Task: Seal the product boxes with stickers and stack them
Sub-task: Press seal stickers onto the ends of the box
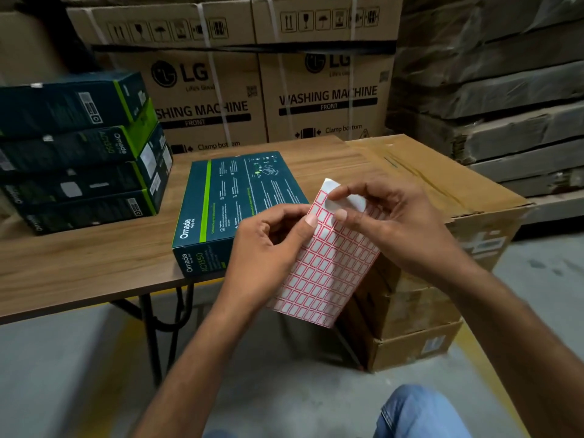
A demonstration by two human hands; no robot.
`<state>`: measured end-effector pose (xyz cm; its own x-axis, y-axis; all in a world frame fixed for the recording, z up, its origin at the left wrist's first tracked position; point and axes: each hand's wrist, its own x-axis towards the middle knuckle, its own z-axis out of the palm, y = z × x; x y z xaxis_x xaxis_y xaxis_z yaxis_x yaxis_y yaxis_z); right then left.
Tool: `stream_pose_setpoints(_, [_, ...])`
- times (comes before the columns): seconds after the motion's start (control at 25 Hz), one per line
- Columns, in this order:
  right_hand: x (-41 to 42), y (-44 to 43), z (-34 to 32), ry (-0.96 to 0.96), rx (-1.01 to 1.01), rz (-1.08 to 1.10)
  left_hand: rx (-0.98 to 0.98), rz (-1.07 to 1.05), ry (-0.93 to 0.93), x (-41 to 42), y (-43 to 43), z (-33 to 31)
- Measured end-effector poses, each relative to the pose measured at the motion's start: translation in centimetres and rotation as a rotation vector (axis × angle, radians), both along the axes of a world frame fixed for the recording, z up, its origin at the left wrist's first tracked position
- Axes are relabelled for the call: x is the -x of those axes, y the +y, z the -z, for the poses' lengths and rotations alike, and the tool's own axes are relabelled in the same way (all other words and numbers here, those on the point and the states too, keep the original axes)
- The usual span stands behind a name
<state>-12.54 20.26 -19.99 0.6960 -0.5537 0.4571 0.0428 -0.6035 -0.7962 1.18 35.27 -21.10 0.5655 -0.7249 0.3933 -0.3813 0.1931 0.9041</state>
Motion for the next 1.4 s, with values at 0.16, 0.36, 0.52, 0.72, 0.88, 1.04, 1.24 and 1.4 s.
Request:
stream_pose_setpoints(0.16, [-0.3,0.2,0.5,-0.021,0.041,0.019,-0.002,-0.008,0.022,-0.1,0.1,0.1])
stream_pose_setpoints(0.36, [-0.9,0.7,0.9,-0.045,0.167,0.079,-0.018,0.009,0.065,-0.1,0.4,-0.2])
stream_pose_setpoints(0.52, [-1.2,0.6,1.2,-0.103,0.292,0.129,-0.008,0.020,0.036,0.0,0.6,-0.4])
stream_pose_setpoints(0.72, [-1.1,0.7,1.3,-0.167,0.421,0.129,0.019,0.023,-0.028,-0.1,0.9,-0.4])
stream_pose_setpoints(0.88, [-1.1,0.9,1.1,-0.170,0.523,0.152,0.032,-0.007,-0.101,-0.2,0.7,-0.4])
stream_pose_setpoints(1.04, [-0.9,1.0,0.8,-0.147,0.567,0.152,0.036,-0.047,-0.193,-0.4,0.6,-0.6])
stream_pose_setpoints(1.24, [-0.9,1.0,0.9,-0.124,0.589,0.126,0.005,-0.069,-0.290,-0.8,0.8,-0.3])
stream_pose_setpoints(1.4, [-0.8,1.0,0.5,-0.124,0.458,0.138,-0.018,-0.010,-0.268,-0.8,1.3,-0.4])
